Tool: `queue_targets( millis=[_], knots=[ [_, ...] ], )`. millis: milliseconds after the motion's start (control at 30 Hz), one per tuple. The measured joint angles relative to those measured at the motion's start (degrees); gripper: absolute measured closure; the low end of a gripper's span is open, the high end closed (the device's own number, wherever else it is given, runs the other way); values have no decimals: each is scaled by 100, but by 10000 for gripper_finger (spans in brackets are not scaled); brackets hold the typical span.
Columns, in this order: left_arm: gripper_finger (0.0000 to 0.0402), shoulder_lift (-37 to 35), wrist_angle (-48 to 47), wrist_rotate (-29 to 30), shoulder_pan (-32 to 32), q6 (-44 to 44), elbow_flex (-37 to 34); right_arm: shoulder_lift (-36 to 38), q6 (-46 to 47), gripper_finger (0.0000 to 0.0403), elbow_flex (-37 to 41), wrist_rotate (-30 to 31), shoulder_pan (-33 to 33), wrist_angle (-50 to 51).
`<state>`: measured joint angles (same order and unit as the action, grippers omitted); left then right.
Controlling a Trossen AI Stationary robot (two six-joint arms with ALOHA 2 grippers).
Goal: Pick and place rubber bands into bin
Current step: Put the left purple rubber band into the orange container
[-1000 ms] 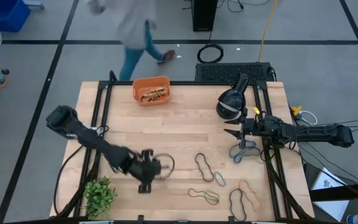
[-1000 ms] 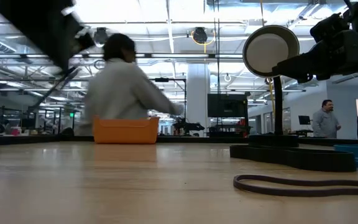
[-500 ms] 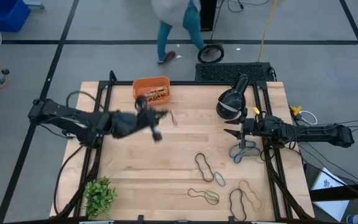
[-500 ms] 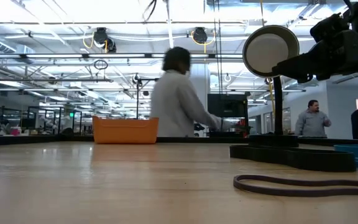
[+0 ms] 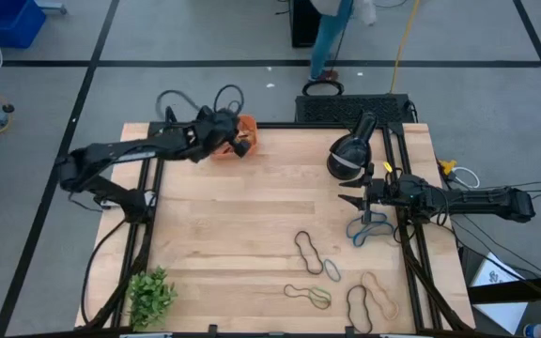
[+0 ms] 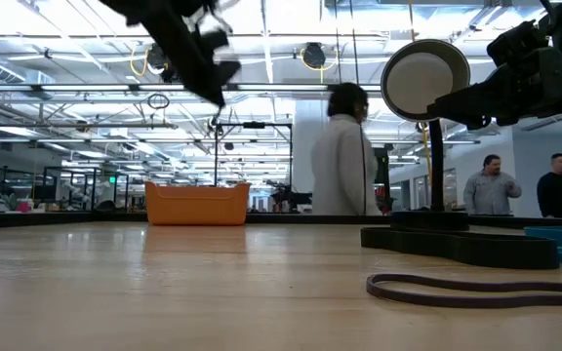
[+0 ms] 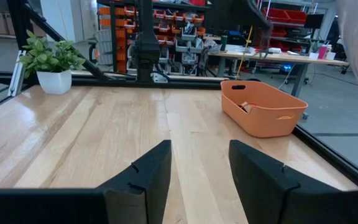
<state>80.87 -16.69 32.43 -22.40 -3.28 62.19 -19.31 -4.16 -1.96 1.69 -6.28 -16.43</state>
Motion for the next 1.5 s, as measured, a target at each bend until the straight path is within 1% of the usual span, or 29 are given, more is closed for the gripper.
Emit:
queue_targets(
  millis=[133, 200, 433, 600, 700, 833, 1133, 1300, 1500],
  knots=[
    [400, 629, 21, -85, -387, -120, 0, 0, 0, 248, 1, 0, 0, 0],
    [399, 964, 7, -154, -543, -351, 0, 2, 2, 248, 2, 0, 0, 0],
    [398, 1769, -36, -233, -823, -621, -2, 1, -5, 248, 0, 0, 0, 0],
    [399, 1976, -26, -681, -956, -725, 0, 2, -120, 248, 2, 2, 0, 0],
    [392, 2021, -57, -959, -1000, -762, 0, 1, -120, 248, 2, 0, -1, 0],
    [385, 2008, -39, -1000, -994, -756, 0, 2, -122, 248, 2, 0, 0, 0],
    [395, 1992, -13, -1011, -969, -584, 0, 2, -122, 248, 2, 0, 0, 0],
    [366, 1992, -10, -1012, -964, -597, 0, 2, -111, 248, 2, 0, 0, 0],
    [294, 1992, -9, -1077, -965, -598, 0, 2, -109, 248, 2, 0, 0, 0]
  ],
)
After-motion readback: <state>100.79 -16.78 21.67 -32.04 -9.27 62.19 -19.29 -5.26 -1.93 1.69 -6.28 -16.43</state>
